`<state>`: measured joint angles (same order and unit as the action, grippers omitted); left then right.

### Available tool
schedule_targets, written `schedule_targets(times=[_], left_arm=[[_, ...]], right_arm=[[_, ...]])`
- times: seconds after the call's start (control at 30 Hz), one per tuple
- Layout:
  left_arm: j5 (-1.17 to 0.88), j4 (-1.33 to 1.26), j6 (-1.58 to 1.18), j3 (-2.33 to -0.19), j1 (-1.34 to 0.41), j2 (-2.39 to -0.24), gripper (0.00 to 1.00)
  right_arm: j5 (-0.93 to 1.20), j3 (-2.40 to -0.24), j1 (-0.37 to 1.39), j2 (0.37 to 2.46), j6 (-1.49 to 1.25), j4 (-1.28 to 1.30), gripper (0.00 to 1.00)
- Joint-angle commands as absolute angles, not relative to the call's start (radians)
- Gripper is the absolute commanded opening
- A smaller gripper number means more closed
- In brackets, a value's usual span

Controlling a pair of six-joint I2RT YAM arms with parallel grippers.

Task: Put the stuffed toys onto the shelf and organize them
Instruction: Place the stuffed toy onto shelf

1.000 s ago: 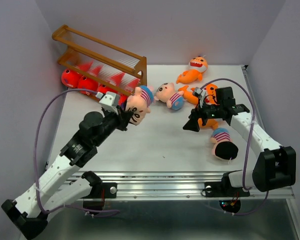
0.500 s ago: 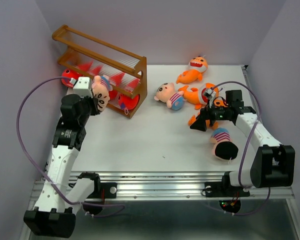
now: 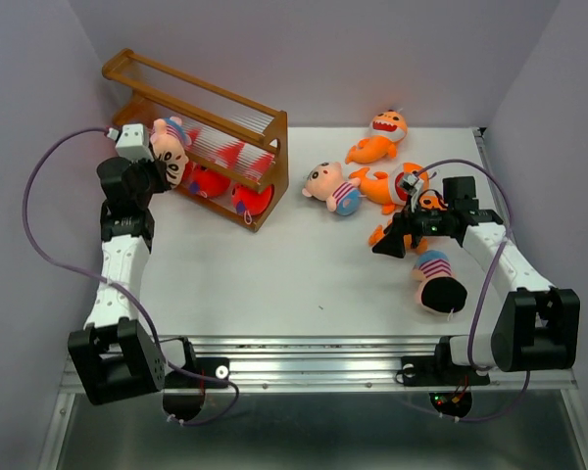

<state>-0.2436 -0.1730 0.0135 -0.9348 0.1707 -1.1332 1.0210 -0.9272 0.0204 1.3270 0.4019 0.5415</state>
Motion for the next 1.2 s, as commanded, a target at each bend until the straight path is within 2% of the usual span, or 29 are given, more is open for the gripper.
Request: schedule_targets(times=[0.0, 0.6, 0.83, 1.1, 1.13, 1.17], left_arm=[[-0.284, -0.344, 0.021, -1.029, 0.205, -1.221, 0.0], [-0.321, -0.417, 0.058, -1.351, 0.256, -1.663, 0.0], [-0.347, -0.347, 0.049, -1.54, 0.264, -1.839, 0.0], [-0.385, -0.264, 0.04, -1.676, 0.294, -1.94, 0.0], [-0.38, -0.244, 0.037, -1.696, 0.298, -1.951, 0.02], [-0.374, -0.241, 0.037, -1.698, 0.299, -1.953, 0.07]], right_arm=[[1.039, -0.927, 0.017, 1.295, 0.42, 0.525, 1.0], [1.017, -0.93, 0.017, 1.304, 0.439, 0.531, 1.0], [1.014, -0.933, 0.017, 1.319, 0.446, 0.534, 1.0], [1.011, -0.933, 0.017, 1.336, 0.451, 0.534, 1.0], [1.012, -0.934, 0.017, 1.338, 0.451, 0.535, 1.0], [1.014, -0.936, 0.017, 1.341, 0.451, 0.537, 1.0]])
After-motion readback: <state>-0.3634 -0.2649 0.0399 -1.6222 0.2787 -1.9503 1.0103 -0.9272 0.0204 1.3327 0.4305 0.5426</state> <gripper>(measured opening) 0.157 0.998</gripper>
